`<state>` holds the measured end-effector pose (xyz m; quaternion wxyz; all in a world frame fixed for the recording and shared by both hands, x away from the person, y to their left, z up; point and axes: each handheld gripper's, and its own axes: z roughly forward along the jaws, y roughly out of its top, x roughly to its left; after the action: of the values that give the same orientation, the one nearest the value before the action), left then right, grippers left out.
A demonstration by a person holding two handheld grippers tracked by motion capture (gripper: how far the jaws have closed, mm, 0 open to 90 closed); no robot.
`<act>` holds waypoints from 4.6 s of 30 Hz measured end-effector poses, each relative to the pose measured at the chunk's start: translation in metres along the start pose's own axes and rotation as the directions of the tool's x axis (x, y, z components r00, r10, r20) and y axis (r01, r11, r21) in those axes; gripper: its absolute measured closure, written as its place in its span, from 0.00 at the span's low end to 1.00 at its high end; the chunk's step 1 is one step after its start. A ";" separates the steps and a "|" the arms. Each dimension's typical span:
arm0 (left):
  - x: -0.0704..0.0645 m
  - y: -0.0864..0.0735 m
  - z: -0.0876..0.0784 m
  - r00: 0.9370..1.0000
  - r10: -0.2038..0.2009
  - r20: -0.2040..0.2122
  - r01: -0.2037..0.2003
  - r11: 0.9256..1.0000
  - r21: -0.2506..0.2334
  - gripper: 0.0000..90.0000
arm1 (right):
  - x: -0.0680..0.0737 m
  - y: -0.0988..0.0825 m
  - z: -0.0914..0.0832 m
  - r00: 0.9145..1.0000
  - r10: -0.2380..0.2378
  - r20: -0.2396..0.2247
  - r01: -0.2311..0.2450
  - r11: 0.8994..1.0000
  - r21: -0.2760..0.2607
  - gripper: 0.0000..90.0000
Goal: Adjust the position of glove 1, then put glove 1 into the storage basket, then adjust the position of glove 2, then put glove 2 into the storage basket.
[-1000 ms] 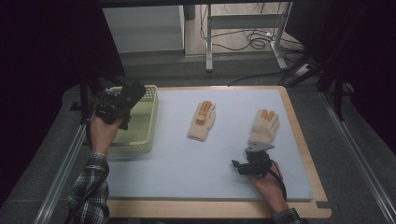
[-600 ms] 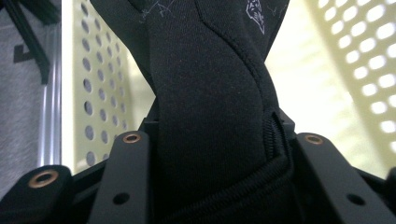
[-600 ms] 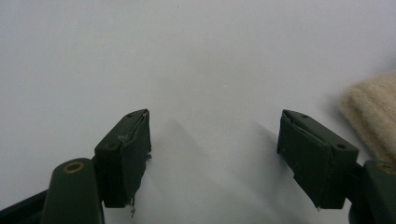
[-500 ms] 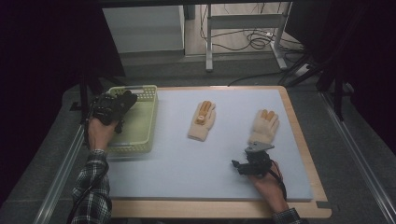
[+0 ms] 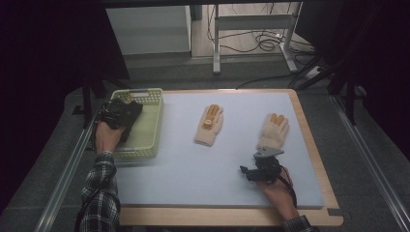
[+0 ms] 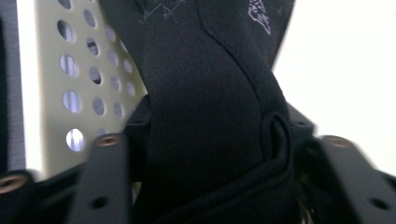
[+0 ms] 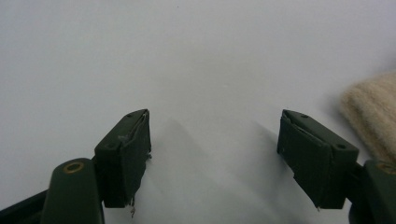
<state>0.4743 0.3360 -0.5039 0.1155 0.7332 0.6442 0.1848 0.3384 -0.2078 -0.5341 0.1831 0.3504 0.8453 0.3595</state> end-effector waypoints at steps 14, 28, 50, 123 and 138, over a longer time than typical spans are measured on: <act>0.009 -0.003 -0.019 0.988 -0.050 0.143 0.060 0.996 -0.063 0.09 | 0.000 0.000 0.000 1.000 0.000 0.001 0.000 1.000 0.000 0.28; 0.001 -0.008 -0.043 0.959 0.044 0.281 0.016 0.978 -0.207 0.05 | 0.000 0.000 0.000 1.000 0.000 0.003 0.000 1.000 0.001 0.28; -0.046 -0.008 -0.082 0.920 0.251 0.301 -0.136 0.925 -0.355 0.00 | 0.000 0.000 0.000 1.000 0.000 0.006 0.000 1.000 0.001 0.27; -0.203 -0.147 -0.043 0.766 0.519 0.379 -0.345 0.830 -0.439 0.01 | 0.001 0.000 -0.002 1.000 -0.003 0.000 0.003 1.000 0.002 0.27; -0.203 -0.147 -0.042 0.766 0.519 0.380 -0.344 0.830 -0.440 0.01 | -0.002 0.000 -0.014 0.999 0.032 -0.021 -0.032 0.999 -0.004 0.27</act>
<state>0.3030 0.1539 -0.5503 0.3527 0.8535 0.3621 0.1267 0.3321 -0.2163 -0.5243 0.1692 0.3596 0.8407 0.3678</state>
